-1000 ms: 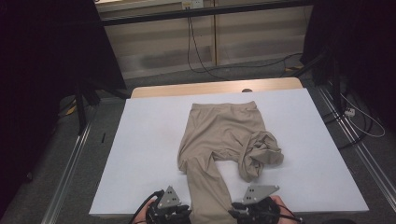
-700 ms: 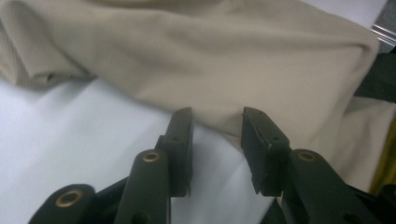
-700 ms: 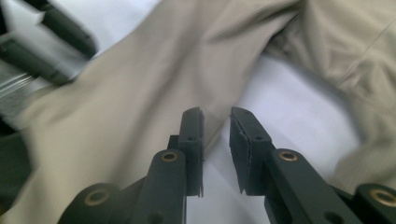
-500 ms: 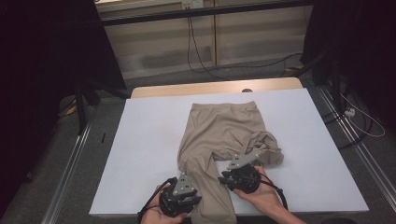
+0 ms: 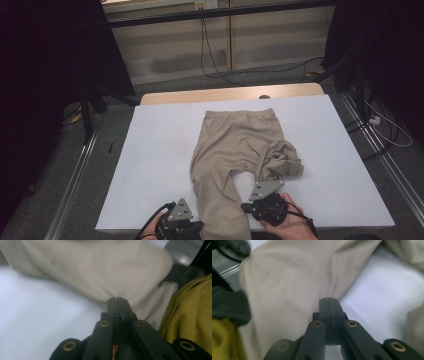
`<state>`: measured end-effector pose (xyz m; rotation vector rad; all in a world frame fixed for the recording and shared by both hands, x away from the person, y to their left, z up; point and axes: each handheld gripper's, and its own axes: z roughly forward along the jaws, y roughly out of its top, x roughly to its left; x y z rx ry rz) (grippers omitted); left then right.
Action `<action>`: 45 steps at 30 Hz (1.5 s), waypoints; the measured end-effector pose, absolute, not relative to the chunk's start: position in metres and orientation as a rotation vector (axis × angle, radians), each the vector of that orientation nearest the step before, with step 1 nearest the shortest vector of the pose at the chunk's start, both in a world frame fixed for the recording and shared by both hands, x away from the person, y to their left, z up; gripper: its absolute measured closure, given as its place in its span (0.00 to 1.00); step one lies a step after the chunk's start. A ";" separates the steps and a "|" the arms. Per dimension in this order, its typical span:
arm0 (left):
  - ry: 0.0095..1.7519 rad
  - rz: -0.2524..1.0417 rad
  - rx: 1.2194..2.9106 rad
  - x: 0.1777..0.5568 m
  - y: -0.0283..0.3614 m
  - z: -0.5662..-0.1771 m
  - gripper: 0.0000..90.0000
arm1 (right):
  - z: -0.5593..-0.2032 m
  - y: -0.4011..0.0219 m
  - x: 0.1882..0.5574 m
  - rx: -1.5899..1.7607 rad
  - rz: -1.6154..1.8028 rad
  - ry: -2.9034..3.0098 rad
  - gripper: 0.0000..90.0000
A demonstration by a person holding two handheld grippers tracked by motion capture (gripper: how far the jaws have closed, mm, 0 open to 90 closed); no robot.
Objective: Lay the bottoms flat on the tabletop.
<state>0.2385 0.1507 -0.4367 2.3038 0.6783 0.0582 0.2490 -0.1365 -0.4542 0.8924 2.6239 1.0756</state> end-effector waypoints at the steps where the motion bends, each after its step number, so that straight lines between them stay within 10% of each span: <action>1: 0.698 0.063 2.293 0.241 0.152 -0.435 0.96 | -0.454 -0.137 0.244 0.879 1.072 2.633 1.00; 13: 0.743 0.171 2.306 0.270 0.149 -0.450 0.78 | -0.455 -0.129 0.289 0.937 1.127 2.538 0.71; 19: 0.728 0.189 2.287 0.265 0.151 -0.447 0.71 | -0.459 -0.123 0.285 0.911 1.108 2.561 1.00; 28: 0.666 0.221 2.300 0.266 0.147 -0.446 0.90 | -0.453 -0.146 0.255 0.937 1.061 2.616 1.00; 36: 0.555 0.239 2.338 0.256 0.126 -0.453 0.76 | -0.453 -0.155 0.244 0.958 1.056 2.627 0.98; 39: 0.605 0.198 2.359 0.255 0.130 -0.450 0.99 | -0.454 -0.154 0.246 0.954 1.064 2.631 0.98; 45: 0.704 0.135 2.392 0.247 0.148 -0.442 1.00 | -0.455 -0.149 0.251 0.976 1.065 2.587 0.87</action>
